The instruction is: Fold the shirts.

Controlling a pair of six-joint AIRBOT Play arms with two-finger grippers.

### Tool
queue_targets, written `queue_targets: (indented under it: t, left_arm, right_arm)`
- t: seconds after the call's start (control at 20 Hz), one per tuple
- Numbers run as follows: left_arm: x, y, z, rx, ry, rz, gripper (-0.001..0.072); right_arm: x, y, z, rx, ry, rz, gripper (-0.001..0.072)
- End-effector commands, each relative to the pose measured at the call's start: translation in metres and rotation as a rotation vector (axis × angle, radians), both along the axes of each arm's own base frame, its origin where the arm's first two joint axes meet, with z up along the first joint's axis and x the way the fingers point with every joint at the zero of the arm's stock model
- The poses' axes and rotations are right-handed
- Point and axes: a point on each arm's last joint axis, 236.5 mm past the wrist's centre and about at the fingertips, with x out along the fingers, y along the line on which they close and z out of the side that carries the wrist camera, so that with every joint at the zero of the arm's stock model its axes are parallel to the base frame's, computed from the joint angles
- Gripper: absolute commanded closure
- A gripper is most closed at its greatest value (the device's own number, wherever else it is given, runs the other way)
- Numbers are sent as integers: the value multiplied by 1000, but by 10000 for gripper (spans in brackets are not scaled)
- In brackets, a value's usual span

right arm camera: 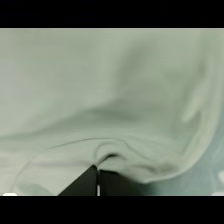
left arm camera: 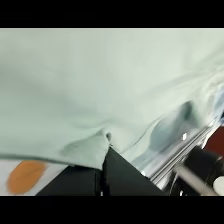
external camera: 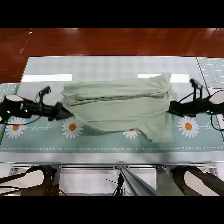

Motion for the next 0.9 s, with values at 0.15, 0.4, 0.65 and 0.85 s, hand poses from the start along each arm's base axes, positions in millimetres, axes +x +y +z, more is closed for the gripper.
queue_targets:
  t: [0.15, 0.4, 0.65, 0.85]
  left_arm:
    - [102, 0, 167, -30, -498, 89, 684]
    - [126, -9, 116, -52, -349, 144, 684]
    - [152, 6, 50, -35, -225, 238, 683]
    - [169, 15, 20, -20, -197, 314, 683]
  right_arm:
    - [101, -11, 164, -86, -514, -31, 668]
    - [162, -3, 103, -74, -500, -72, 668]
    - [205, -15, 75, -49, -564, -203, 668]
    - [224, -32, 55, -90, -601, -259, 668]
